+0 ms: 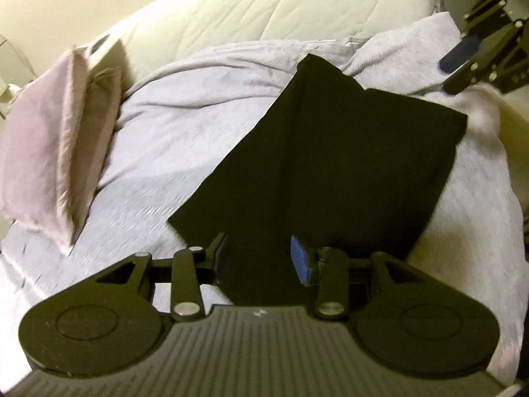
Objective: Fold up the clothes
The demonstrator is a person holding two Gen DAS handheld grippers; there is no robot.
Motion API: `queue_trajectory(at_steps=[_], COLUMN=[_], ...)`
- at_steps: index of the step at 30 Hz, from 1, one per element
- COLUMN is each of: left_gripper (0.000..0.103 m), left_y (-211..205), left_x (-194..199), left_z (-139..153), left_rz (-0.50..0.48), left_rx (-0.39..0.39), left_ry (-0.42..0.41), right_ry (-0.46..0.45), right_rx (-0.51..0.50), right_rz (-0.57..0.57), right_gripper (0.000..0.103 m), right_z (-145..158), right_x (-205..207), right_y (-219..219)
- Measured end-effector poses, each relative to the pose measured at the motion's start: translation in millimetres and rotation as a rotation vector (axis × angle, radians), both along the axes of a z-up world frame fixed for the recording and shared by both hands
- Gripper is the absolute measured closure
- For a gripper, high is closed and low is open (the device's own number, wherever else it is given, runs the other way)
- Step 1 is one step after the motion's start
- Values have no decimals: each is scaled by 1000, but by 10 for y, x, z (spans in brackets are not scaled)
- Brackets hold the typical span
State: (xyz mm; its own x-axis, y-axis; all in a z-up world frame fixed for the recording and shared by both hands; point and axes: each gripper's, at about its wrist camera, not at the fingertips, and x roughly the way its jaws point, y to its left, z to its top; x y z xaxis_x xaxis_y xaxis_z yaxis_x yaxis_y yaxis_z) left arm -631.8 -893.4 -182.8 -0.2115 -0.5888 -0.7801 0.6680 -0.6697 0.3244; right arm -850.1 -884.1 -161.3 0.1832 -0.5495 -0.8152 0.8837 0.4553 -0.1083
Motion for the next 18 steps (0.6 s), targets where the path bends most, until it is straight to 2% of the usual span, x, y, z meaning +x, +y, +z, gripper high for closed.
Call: queue_trajectory(at_steps=[2, 8, 10, 12, 14, 18], left_gripper=[79, 79, 79, 79, 78, 77], left_y=[-229, -914, -1082, -1219, -1325, -1450], left_x=[-184, -610, -599, -427, -130, 313], left_z=[-128, -448, -592, -696, -739, -702], left_rz=[12, 27, 24, 61, 139, 249], left_rx=[29, 84, 86, 80, 78, 97], left_ry=[3, 77, 49, 3, -26, -45], right_ry=[-24, -144, -161, -145, -129, -121], right_rx=[27, 69, 118, 168, 191, 235], right_rz=[23, 102, 143, 177, 193, 138], right_gripper=[78, 78, 78, 78, 78, 78], right_z=[-121, -525, -715, -898, -1008, -988], right_x=[-6, 42, 64, 7, -143, -449], right_y=[-262, -1065, -1212, -1253, -1196, -1117])
